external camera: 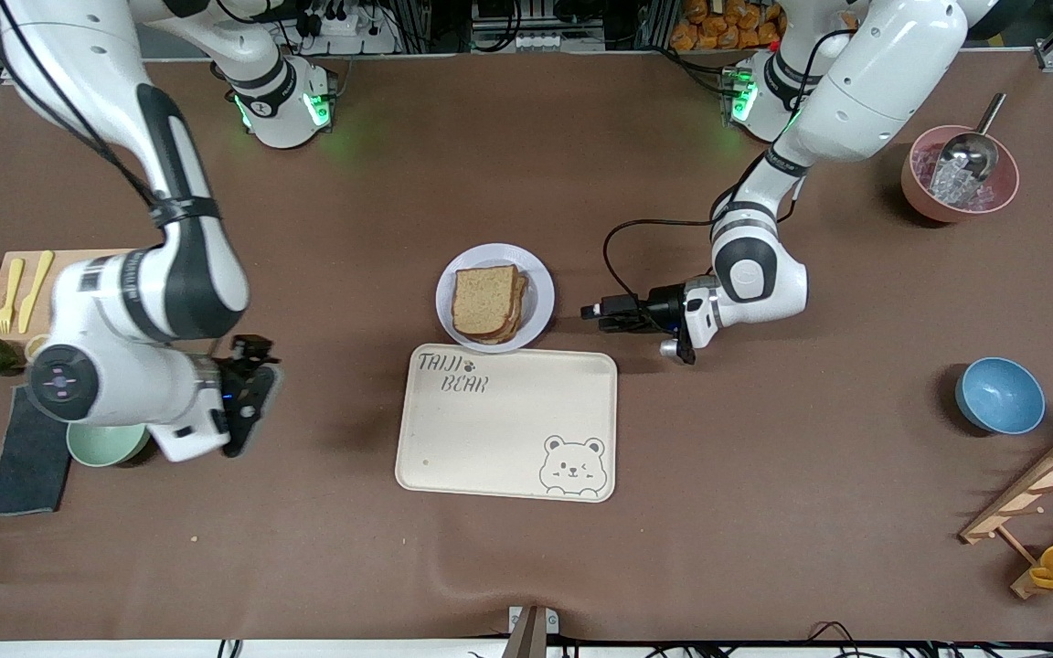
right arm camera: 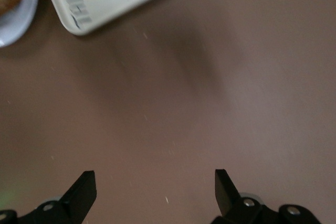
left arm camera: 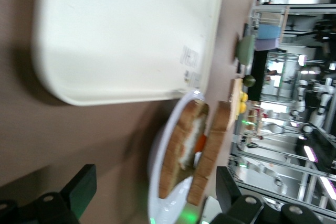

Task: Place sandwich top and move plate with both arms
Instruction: 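Withdraw the right gripper while the left gripper grasps the plate rim, then slide the plate with the left gripper onto the bear tray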

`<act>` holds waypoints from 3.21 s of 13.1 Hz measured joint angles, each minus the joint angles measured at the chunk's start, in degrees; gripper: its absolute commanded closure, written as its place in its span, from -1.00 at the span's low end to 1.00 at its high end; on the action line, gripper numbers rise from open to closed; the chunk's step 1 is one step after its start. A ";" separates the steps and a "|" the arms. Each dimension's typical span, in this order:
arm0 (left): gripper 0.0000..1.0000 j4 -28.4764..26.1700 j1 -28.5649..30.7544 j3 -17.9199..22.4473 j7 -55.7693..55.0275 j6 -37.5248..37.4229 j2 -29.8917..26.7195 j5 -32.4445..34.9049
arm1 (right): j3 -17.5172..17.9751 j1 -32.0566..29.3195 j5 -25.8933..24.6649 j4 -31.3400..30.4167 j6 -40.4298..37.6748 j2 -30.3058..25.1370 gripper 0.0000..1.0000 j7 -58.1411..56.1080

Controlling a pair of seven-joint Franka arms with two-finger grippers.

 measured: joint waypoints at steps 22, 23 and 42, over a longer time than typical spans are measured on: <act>0.48 6.24 -6.64 -0.16 15.38 -3.50 9.21 -4.25 | 0.16 -13.89 -0.17 -2.89 7.67 -9.80 -1.00 57.15; 0.56 6.31 -7.02 -0.16 15.60 -3.47 9.40 -4.42 | 0.16 -13.88 -0.38 -4.86 7.92 -11.48 -1.00 58.47; 1.00 5.84 0.96 -9.61 19.03 -3.42 9.77 -9.62 | -0.19 -12.50 -4.60 -5.68 -13.95 -35.76 -1.00 66.17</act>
